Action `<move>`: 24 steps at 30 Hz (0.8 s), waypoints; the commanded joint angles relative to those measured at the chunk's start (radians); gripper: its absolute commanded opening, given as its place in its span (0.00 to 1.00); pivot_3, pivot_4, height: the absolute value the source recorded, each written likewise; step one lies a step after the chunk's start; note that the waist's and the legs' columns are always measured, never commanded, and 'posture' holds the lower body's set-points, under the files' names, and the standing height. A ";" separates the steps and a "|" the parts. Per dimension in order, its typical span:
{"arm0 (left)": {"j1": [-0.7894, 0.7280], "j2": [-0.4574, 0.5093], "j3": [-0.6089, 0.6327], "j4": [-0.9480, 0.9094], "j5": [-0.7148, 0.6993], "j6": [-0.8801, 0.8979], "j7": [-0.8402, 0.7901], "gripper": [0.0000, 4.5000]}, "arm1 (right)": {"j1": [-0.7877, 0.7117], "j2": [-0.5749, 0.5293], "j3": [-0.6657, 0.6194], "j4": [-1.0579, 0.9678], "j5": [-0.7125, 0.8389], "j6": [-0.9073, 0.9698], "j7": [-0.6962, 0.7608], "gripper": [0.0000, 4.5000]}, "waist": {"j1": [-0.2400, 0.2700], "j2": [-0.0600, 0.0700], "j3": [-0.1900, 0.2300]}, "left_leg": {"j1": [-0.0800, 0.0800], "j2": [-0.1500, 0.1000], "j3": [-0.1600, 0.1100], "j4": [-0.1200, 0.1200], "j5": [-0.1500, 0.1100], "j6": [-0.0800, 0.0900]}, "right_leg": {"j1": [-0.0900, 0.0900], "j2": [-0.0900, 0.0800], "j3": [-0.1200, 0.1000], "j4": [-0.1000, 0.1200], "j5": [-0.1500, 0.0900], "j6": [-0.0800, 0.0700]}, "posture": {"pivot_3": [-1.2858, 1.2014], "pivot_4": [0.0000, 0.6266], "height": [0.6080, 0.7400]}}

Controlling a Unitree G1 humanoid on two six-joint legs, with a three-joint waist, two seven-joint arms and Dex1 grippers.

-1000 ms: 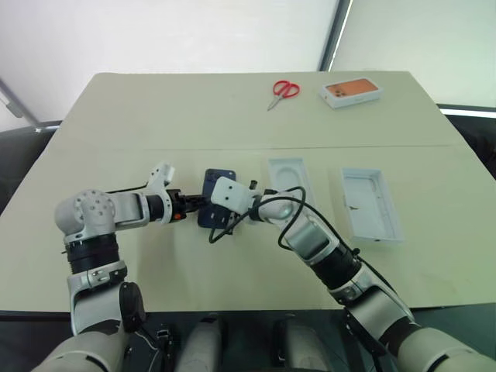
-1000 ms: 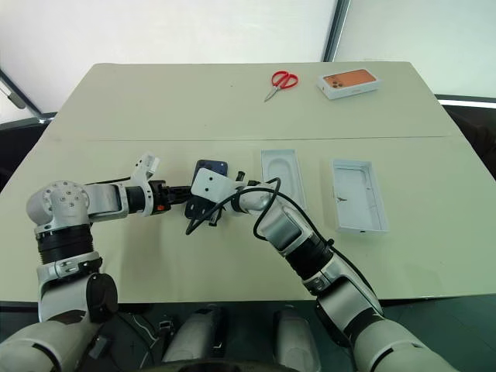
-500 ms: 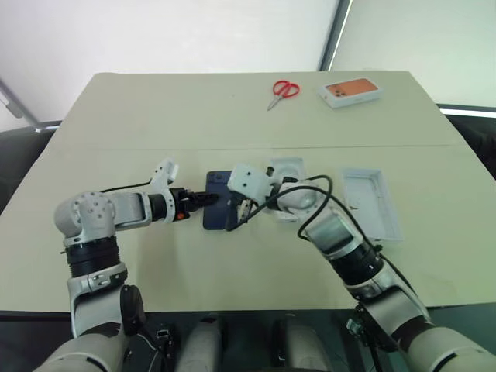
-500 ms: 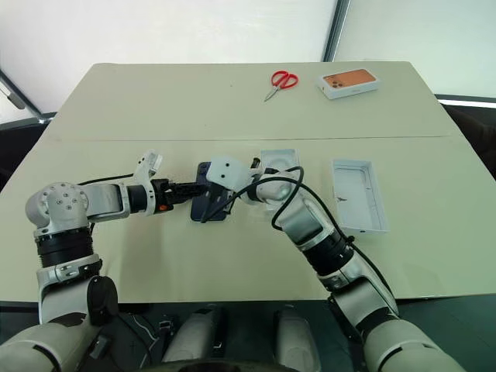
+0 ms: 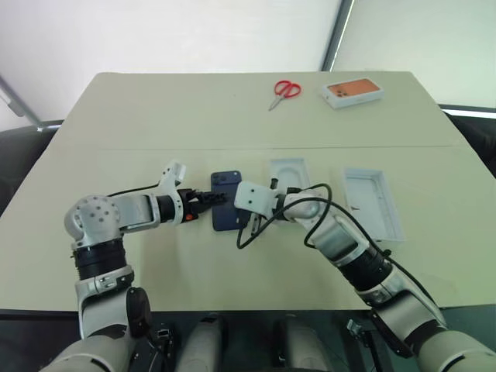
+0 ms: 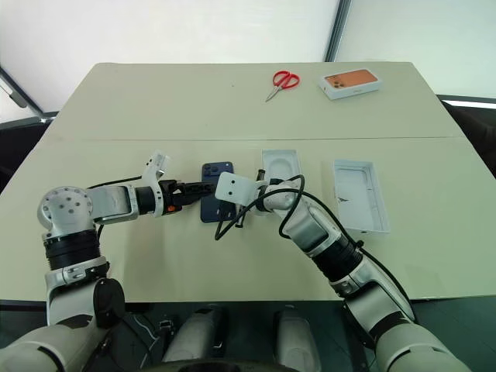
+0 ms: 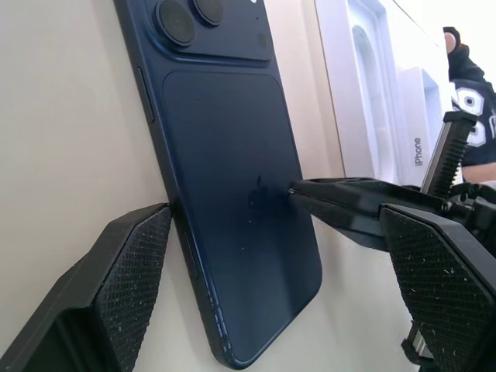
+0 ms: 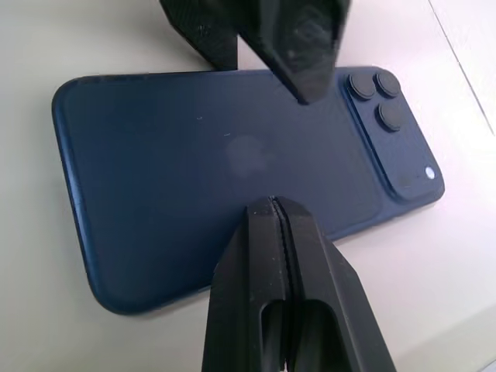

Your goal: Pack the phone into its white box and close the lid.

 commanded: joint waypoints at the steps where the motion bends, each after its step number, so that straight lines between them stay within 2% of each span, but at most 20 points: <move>1: 0.021 -0.019 -0.016 -0.019 -0.068 0.012 0.032 0.99 | 0.010 0.009 0.016 0.014 -0.025 -0.029 -0.008 0.00 | 0.000 0.000 0.000 | 0.000 0.000 0.000 0.000 0.000 0.000 | 0.000 0.000 0.000 0.000 0.000 0.000 | 0.52 0.24 0.68; 7: 0.033 -0.014 -0.016 -0.020 -0.109 0.012 0.079 0.99 | 0.006 -0.013 -0.020 -0.021 -0.035 -0.025 -0.004 0.00 | 0.001 0.000 0.000 | 0.000 0.000 0.000 0.000 0.000 0.000 | 0.000 0.000 0.000 0.000 0.000 0.000 | 0.52 0.24 0.68; 17: 0.035 -0.004 -0.012 -0.016 -0.153 0.012 0.118 0.99 | 0.009 -0.123 -0.056 -0.103 -0.061 0.006 0.029 0.00 | 0.000 0.000 0.000 | 0.000 0.000 0.000 0.000 0.000 0.000 | 0.000 0.000 0.000 -0.001 0.000 0.000 | 0.52 0.24 0.68; 24: 0.027 -0.024 -0.010 -0.014 -0.166 0.012 0.141 0.99 | 0.022 -0.079 -0.008 -0.057 -0.079 -0.025 0.029 0.00 | 0.001 0.000 0.000 | 0.000 0.000 0.000 0.000 0.000 0.000 | 0.001 0.000 0.000 -0.001 0.000 0.000 | 0.52 0.24 0.68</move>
